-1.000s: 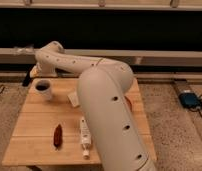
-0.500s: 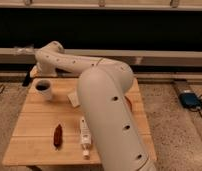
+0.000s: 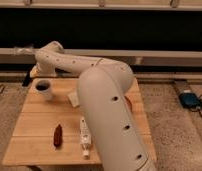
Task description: Pick up the ceramic cup
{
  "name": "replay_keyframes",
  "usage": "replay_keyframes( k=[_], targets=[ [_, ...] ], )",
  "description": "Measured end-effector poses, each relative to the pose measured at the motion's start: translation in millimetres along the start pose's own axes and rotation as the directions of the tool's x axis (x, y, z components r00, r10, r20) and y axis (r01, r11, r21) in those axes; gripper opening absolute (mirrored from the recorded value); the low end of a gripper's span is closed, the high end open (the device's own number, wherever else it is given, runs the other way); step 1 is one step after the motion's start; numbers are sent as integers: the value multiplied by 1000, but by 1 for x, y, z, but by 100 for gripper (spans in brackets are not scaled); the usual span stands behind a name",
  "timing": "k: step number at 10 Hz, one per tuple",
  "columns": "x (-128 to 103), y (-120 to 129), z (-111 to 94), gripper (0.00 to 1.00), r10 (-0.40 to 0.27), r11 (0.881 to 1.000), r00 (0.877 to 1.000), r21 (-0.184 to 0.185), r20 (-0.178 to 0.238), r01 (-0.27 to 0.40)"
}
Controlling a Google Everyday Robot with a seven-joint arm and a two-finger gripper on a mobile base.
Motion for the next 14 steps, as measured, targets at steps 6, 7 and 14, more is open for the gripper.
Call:
replay_keyframes(
  k=[6,7,14],
  targets=[
    [0,0,0,80,0,1000,1000,0,0,0],
    [0,0,0,80,0,1000,1000,0,0,0],
    [3,-29,7,80,16,998,998,53,-52,-13]
  ],
)
